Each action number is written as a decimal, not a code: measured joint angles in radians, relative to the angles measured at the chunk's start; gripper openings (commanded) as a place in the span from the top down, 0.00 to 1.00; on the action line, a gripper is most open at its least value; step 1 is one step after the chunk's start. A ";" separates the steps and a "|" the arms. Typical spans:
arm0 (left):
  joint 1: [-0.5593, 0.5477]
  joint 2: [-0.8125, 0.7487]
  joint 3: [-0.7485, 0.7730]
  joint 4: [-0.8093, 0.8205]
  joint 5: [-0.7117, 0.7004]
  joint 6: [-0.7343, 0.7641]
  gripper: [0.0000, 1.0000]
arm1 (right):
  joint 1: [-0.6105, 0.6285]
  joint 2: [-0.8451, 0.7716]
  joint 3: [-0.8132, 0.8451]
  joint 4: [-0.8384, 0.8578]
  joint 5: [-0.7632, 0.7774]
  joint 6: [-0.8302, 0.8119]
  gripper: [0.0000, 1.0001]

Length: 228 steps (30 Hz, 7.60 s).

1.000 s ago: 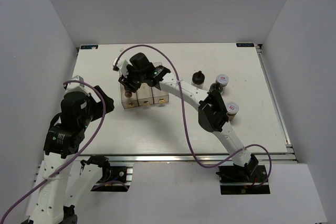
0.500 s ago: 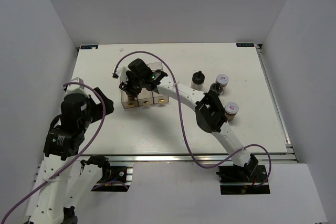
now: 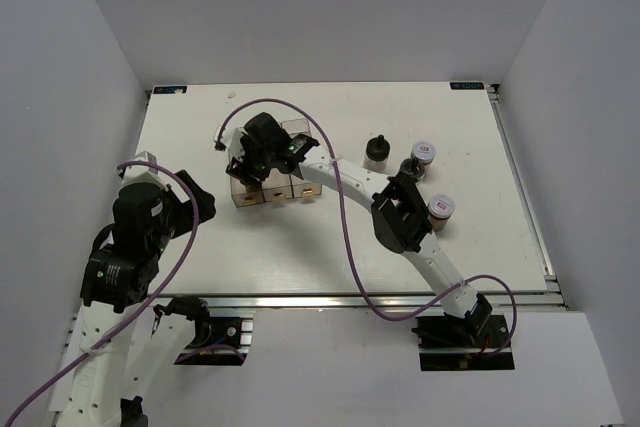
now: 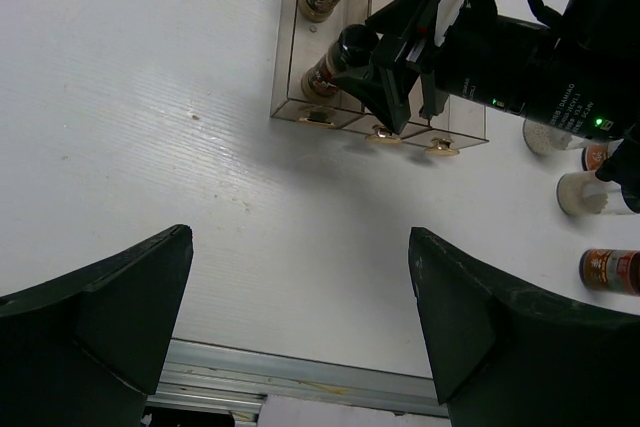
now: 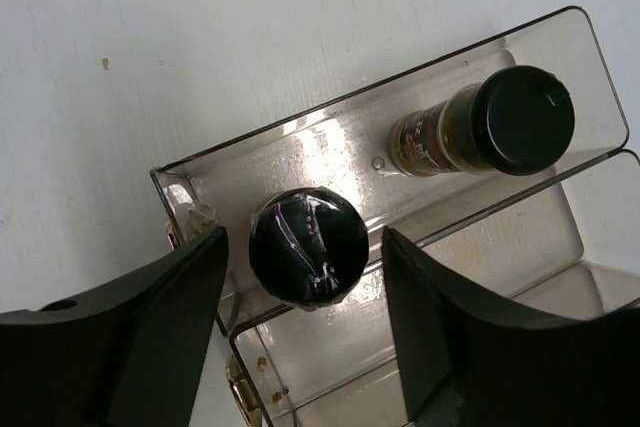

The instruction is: Organize the condiment bottles

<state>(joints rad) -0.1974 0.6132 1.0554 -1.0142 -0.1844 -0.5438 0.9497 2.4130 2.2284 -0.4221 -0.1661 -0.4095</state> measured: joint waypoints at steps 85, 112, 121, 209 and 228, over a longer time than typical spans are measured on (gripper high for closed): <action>-0.615 1.770 1.064 0.566 -0.011 0.282 0.04 | -0.988 -0.999 -0.854 -0.126 -0.441 0.303 0.11; -0.604 1.700 0.985 0.647 -0.062 0.273 0.98 | -0.988 -1.040 -0.968 -0.095 -0.397 0.263 0.11; -0.521 1.560 1.017 0.629 -0.035 0.264 1.00 | -0.988 -1.043 -0.974 -0.075 -0.383 0.244 0.11; -0.165 1.339 0.648 0.657 -0.023 0.293 0.06 | -0.949 -1.014 -1.001 -0.206 -0.389 -0.031 0.11; -0.165 0.732 0.392 0.465 0.060 0.231 0.02 | -0.811 -0.900 -1.023 -0.196 -0.127 -0.023 0.11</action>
<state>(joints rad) -0.3626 1.3449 1.4471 -0.5491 -0.1246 -0.3126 0.1387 1.5127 1.2053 -0.6178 -0.2935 -0.4320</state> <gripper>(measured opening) 0.980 0.893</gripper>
